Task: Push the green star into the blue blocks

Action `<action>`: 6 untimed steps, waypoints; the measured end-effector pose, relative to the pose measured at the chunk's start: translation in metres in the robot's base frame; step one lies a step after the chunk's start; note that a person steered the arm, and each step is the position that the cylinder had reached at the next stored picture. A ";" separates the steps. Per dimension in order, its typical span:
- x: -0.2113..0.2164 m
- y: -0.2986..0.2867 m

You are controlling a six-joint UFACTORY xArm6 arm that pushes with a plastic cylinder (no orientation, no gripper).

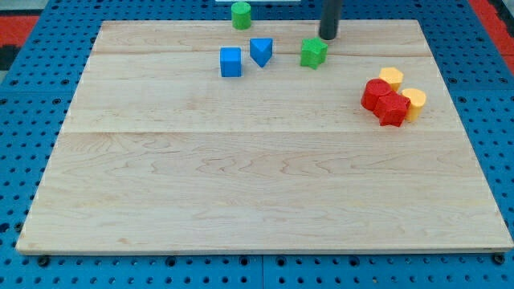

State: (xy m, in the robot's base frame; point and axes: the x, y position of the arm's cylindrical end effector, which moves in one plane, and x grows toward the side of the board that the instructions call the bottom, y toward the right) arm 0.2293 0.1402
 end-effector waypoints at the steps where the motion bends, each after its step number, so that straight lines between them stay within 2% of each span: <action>1: 0.013 0.040; 2: 0.049 0.004; 4: 0.045 -0.123; 5: 0.087 -0.117; 6: 0.127 -0.167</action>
